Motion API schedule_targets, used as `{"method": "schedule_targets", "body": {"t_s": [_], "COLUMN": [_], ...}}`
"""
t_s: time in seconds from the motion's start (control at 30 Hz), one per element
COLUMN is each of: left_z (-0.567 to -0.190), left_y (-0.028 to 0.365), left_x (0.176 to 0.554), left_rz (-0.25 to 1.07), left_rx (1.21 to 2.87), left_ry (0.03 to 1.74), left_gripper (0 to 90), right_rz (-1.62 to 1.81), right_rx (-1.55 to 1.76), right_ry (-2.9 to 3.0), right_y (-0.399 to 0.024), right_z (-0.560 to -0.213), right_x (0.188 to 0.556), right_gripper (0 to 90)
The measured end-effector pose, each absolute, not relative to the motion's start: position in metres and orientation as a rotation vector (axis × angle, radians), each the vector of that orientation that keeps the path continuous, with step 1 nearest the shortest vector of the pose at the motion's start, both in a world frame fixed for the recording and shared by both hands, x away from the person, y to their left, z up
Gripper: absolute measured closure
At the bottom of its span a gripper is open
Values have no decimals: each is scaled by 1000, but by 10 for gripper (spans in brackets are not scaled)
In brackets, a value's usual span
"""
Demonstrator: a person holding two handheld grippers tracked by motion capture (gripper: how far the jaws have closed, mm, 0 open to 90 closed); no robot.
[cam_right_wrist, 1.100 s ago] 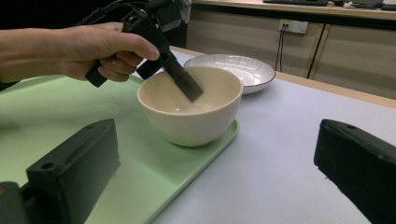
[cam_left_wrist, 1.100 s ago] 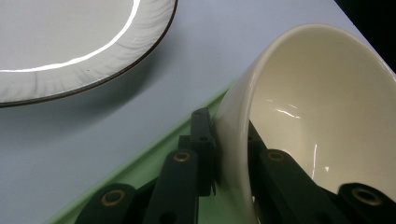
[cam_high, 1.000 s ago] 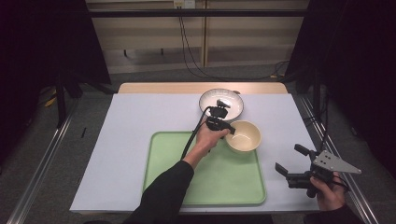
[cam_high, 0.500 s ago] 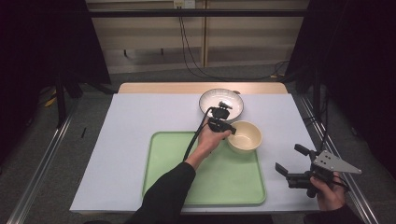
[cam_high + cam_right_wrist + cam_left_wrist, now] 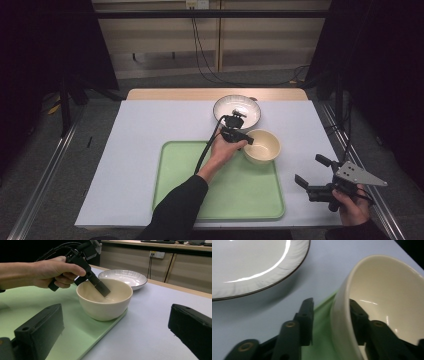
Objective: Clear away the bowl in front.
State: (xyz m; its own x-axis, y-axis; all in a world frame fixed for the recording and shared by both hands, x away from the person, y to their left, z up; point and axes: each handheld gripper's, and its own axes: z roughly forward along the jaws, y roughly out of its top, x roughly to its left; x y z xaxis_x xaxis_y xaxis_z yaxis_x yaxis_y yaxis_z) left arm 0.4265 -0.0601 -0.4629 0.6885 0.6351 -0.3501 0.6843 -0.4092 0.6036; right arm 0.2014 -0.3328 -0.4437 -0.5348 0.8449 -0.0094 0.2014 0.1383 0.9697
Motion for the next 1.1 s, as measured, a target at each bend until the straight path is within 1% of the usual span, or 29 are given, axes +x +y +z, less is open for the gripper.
{"method": "schedule_targets", "body": {"t_s": [0.03,0.07,0.17,0.2,0.23,0.3,0.37,0.4,0.43,0.47,0.5,0.53,0.57,0.6,0.83,0.93,1.03,1.07,1.1], "left_z": [-463,-463,-462,-460,-460,-460,-459,-458,-458,-457,-458,-457,-457,-456,-451,-446,-443,-443,-443], "left_y": [-59,-58,-59,-60,-61,-61,-59,-59,-58,-56,-55,-52,-52,-49,-42,-35,-28,-23,-19], "left_x": [427,427,425,424,423,422,422,421,421,422,422,423,423,424,421,414,408,406,405], "left_rz": [-101,-92,-80,-58,-40,-36,-28,-20,-7,17,34,31,31,30,59,56,135,175,186], "left_rx": [2132,2149,2148,2154,2141,2131,2136,2128,2130,2121,2098,2096,2096,2061,2076,2046,2069,2059,2043], "left_ry": [1002,973,966,963,982,979,951,949,947,943,955,946,946,961,929,917,895,905,911], "left_gripper": [565,545,461,420,353,337,286,286,232,117,91,86,59,29,33,42,39,40,40], "right_rz": [1426,1424,1428,1424,1424,1426,1426,1427,1425,1428,1429,1426,1426,1426,1425,1422,1423,1426,1425], "right_rx": [1002,1004,1006,1004,1005,1006,999,1003,1001,1004,1005,1007,1007,1005,1004,1000,1000,1002,1002], "right_ry": [1839,1838,1841,1838,1838,1840,1840,1843,1841,1842,1843,1841,1841,1842,1839,1840,1844,1844,1842], "right_y": [-333,-333,-333,-333,-333,-333,-333,-333,-333,-332,-332,-333,-333,-333,-332,-333,-332,-332,-332], "right_z": [-444,-444,-444,-444,-444,-444,-444,-444,-444,-444,-444,-444,-444,-444,-444,-444,-444,-444,-443], "right_x": [201,202,201,201,201,201,202,201,201,202,201,201,201,202,202,201,202,202,202], "right_gripper": [0,0,0,0,0,0,0,0,0,0,0,0,0,0,0,0,0,0,0]}}
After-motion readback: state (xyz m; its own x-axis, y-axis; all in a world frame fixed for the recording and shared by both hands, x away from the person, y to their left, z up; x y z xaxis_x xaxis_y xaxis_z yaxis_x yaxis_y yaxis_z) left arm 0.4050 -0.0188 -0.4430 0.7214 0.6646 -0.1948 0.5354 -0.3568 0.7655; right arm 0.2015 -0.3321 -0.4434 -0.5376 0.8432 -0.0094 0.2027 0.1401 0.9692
